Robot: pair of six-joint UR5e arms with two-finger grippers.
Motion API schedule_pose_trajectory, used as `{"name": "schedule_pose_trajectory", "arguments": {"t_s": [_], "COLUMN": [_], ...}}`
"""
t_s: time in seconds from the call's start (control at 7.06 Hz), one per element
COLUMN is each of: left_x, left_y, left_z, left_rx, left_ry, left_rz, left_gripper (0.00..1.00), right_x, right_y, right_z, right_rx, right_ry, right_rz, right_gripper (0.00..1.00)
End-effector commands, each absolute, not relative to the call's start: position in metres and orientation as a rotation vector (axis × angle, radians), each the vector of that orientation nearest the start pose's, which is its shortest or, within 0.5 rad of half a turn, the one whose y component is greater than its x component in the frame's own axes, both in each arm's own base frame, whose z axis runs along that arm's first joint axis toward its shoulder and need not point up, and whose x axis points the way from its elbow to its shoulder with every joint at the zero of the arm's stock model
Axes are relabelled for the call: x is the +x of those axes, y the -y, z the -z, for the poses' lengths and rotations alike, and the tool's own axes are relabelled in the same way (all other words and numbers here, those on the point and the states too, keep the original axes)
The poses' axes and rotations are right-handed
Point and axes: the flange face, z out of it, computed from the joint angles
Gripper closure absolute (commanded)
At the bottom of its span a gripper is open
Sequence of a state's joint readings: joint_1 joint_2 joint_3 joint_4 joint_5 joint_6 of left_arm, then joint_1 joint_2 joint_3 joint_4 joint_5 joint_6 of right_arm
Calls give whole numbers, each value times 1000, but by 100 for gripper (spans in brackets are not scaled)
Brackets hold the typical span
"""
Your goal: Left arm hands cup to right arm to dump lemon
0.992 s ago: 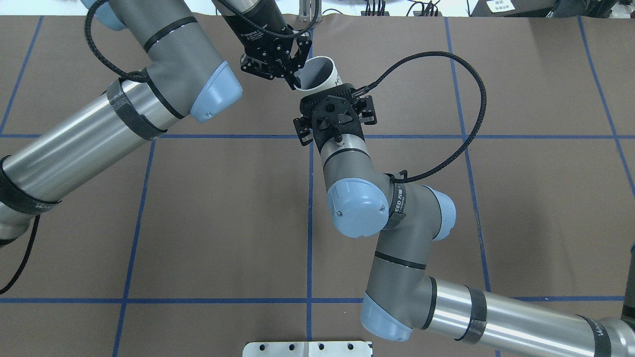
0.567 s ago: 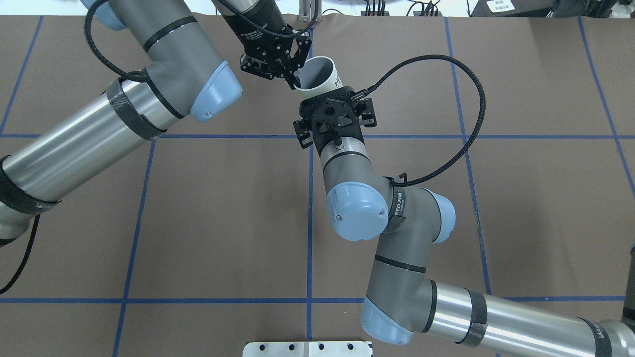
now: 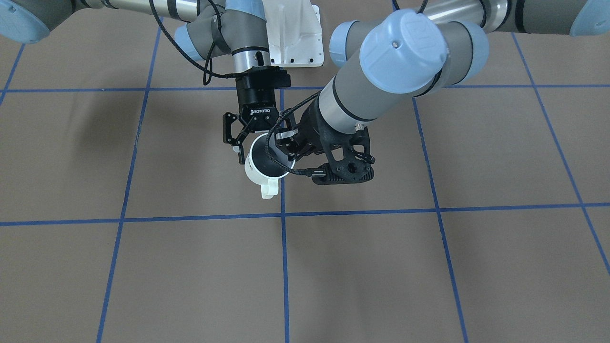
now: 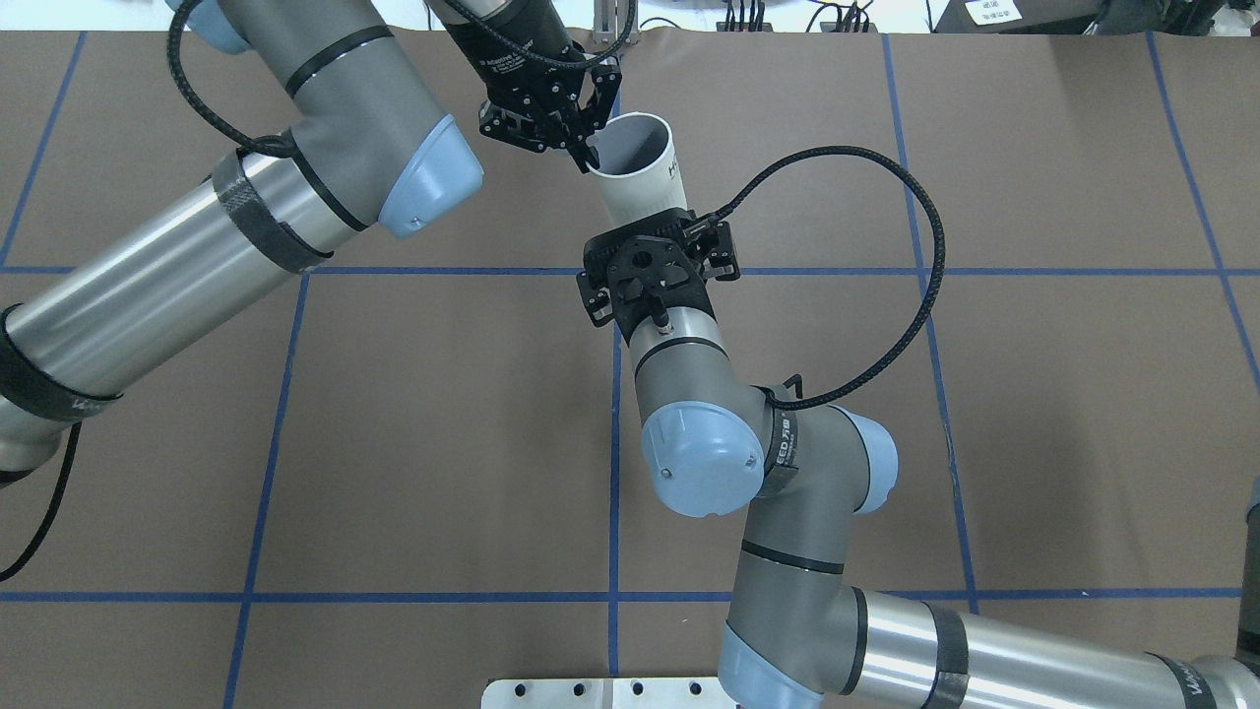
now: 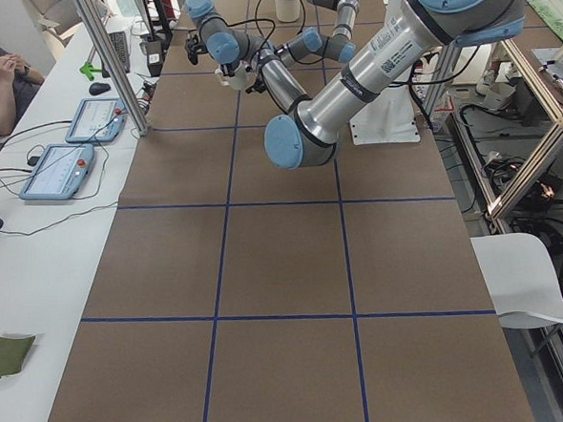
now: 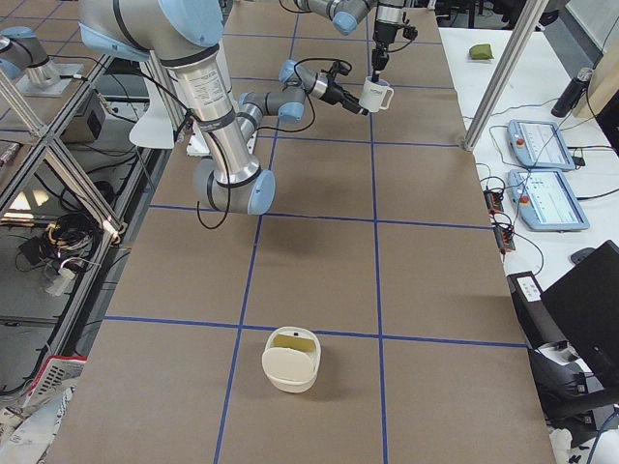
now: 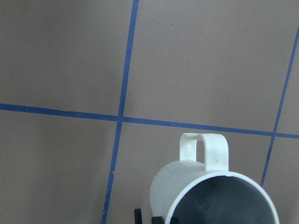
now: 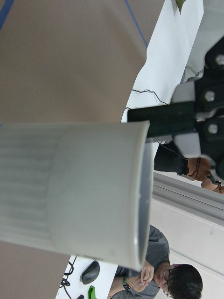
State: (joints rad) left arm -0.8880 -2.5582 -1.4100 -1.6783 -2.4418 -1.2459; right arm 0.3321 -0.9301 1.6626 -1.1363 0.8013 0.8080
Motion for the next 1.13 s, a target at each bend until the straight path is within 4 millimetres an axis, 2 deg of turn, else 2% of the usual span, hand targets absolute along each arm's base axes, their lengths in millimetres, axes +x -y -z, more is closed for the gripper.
{"name": "schedule_pose_trajectory", "arguments": {"t_s": [0.0,0.28,0.57,0.71,0.85,0.99], "left_x": [401,370,347,333,320,310], "left_y": [617,638,655,664,674,681], "left_z": [-68,-59,-63,-68,-75,-90], "left_rx": [-148,-118,-94,-85,-70,-62], "left_ry": [-1165,-1169,-1165,-1161,-1155,-1142], "left_rz": [118,161,190,212,216,219], "left_gripper": [100,100,100,100,100,100], "right_x": [-534,-534,-528,-519,-502,-484], "right_y": [397,397,409,426,454,478], "right_z": [-174,-169,-172,-180,-194,-214], "right_rx": [1150,1152,1120,1081,1005,909], "right_ry": [610,619,637,649,661,649], "right_rz": [-81,-84,-84,-81,-50,-16], "right_gripper": [0,1,1,0,0,0]}}
